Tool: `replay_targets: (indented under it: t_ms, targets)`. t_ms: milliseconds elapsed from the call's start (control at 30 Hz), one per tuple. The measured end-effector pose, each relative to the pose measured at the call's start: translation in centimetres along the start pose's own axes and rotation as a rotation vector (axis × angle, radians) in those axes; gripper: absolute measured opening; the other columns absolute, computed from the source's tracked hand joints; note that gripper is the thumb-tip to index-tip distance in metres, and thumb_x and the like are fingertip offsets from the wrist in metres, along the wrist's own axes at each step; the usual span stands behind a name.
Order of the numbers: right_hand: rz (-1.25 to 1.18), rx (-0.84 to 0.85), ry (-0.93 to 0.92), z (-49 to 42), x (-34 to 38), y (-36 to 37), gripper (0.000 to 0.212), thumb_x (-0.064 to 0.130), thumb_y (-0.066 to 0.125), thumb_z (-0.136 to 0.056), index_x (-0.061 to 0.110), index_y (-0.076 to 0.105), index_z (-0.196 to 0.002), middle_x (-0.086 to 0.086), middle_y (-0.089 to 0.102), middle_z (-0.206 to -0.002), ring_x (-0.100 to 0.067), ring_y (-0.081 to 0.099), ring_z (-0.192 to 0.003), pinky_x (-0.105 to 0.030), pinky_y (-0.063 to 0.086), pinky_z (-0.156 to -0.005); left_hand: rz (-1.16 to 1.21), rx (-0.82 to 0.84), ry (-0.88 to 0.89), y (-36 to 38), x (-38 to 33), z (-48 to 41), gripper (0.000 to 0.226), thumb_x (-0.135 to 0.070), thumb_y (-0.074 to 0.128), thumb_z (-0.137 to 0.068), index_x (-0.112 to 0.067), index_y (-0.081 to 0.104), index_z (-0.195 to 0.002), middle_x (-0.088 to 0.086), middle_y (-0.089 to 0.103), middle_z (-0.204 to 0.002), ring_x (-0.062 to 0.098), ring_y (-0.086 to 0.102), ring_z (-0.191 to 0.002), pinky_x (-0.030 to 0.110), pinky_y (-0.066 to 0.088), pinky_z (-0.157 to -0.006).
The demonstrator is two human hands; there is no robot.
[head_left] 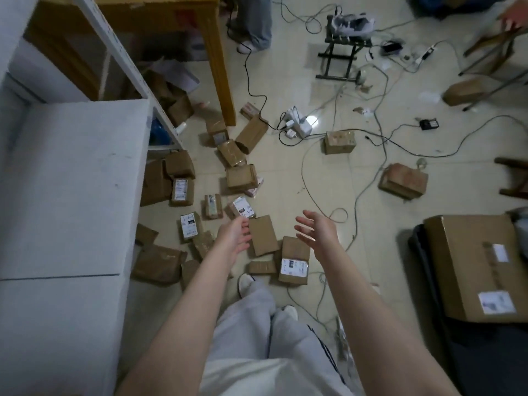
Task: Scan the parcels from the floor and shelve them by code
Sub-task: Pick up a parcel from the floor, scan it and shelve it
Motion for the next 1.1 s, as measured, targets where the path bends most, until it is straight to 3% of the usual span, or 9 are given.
replay_targets:
  t_ms: [233, 367, 433, 533, 600, 733, 867, 967, 1100]
  targets:
    - [0.062, -0.185, 0.066, -10.0, -5.5, -5.5, 0.007, 0.015, 0.056, -0.096, 0.012, 0.062, -0.095, -0.007, 0.064, -0.102, -0.022, 0.059, -0.089, -0.032, 0.051, -0.074, -0.216, 0.054, -0.101, 5.7, 4.8, -10.4, 0.018, -0.024, 0.053, -0.100, -0.010, 0.060, -0.108, 0.014, 0.061, -0.134, 0.031, 0.059, -0.117, 0.037, 0.048, -0.087]
    - [0.056, -0.225, 0.108, -15.6, -10.0, -8.5, 0.014, 0.016, 0.055, -0.096, 0.009, 0.062, -0.105, -0.002, 0.062, -0.093, -0.017, 0.059, -0.084, -0.027, 0.048, -0.064, -0.309, 0.078, -0.144, 9.6, 9.6, -16.3, 0.029, -0.024, 0.050, -0.102, -0.006, 0.058, -0.123, 0.012, 0.057, -0.128, 0.031, 0.057, -0.118, 0.033, 0.046, -0.082]
    - [0.071, -0.234, 0.125, -18.7, -12.8, -9.8, 0.018, 0.019, 0.055, -0.096, 0.009, 0.063, -0.109, -0.006, 0.064, -0.105, -0.022, 0.060, -0.097, -0.028, 0.048, -0.070, -0.310, 0.077, -0.160, 11.4, 12.4, -19.6, 0.018, -0.023, 0.050, -0.102, -0.009, 0.060, -0.104, 0.011, 0.060, -0.103, 0.024, 0.061, -0.093, 0.027, 0.045, -0.067]
    - [0.106, -0.229, 0.147, -23.5, -17.6, -11.6, 0.019, 0.022, 0.056, -0.095, 0.012, 0.063, -0.110, -0.008, 0.063, -0.120, -0.024, 0.058, -0.109, -0.033, 0.045, -0.083, -0.308, 0.034, -0.146, 13.9, 16.7, -24.0, 0.028, -0.022, 0.047, -0.102, -0.018, 0.049, -0.075, -0.002, 0.051, -0.065, 0.008, 0.048, -0.055, 0.019, 0.039, -0.042]
    - [0.128, -0.230, 0.189, -26.7, -20.9, -12.3, 0.018, 0.025, 0.057, -0.094, 0.013, 0.064, -0.106, -0.011, 0.063, -0.123, -0.026, 0.058, -0.109, -0.037, 0.047, -0.086, -0.337, 0.044, -0.149, 15.2, 20.0, -27.3, 0.026, -0.027, 0.045, -0.104, -0.020, 0.052, -0.079, -0.003, 0.051, -0.075, 0.010, 0.048, -0.065, 0.020, 0.042, -0.050]
    - [0.187, -0.210, 0.268, -32.3, -26.4, -12.7, 0.018, 0.028, 0.056, -0.094, 0.013, 0.066, -0.095, -0.012, 0.066, -0.106, -0.029, 0.058, -0.111, -0.049, 0.044, -0.105, -0.358, 0.017, -0.177, 16.3, 26.6, -34.6, 0.041, -0.045, 0.049, -0.097, -0.014, 0.060, -0.122, 0.001, 0.062, -0.104, 0.019, 0.055, -0.090, 0.030, 0.039, -0.080]
    - [0.238, -0.171, 0.311, -37.7, -30.3, -12.9, 0.021, 0.030, 0.053, -0.099, 0.015, 0.059, -0.085, 0.001, 0.056, -0.083, -0.010, 0.049, -0.070, -0.028, 0.040, -0.068, -0.405, -0.005, -0.199, 16.9, 32.4, -42.6, 0.090, -0.072, 0.042, -0.056, -0.016, 0.066, -0.122, 0.004, 0.069, -0.108, 0.025, 0.063, -0.099, 0.037, 0.050, -0.091]
    - [0.307, -0.107, 0.329, -41.6, -32.8, -12.6, 0.034, 0.043, 0.051, -0.096, 0.012, 0.064, -0.104, -0.003, 0.064, -0.098, -0.014, 0.054, -0.075, -0.028, 0.039, -0.066, -0.443, -0.021, -0.219, 17.0, 37.5, -49.5, 0.092, -0.079, 0.036, -0.050, -0.016, 0.071, -0.108, 0.003, 0.070, -0.090, 0.027, 0.068, -0.092, 0.042, 0.053, -0.095]
    - [0.401, -0.031, 0.356, -46.0, -35.1, -13.2, 0.058, 0.059, 0.051, -0.087, 0.011, 0.063, -0.118, -0.007, 0.067, -0.112, -0.020, 0.061, -0.087, -0.031, 0.037, -0.060, -0.415, 0.023, -0.282, 17.3, 44.9, -58.7, 0.103, -0.093, 0.044, -0.051, -0.018, 0.071, -0.115, 0.007, 0.076, -0.102, 0.031, 0.073, -0.092, 0.050, 0.053, -0.096]
Point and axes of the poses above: each hand's wrist, its own z-axis away from the middle knuckle, its own y-axis out of the palm, x = y × z, the point moved 1 cm from there along -z, towards the middle knuckle
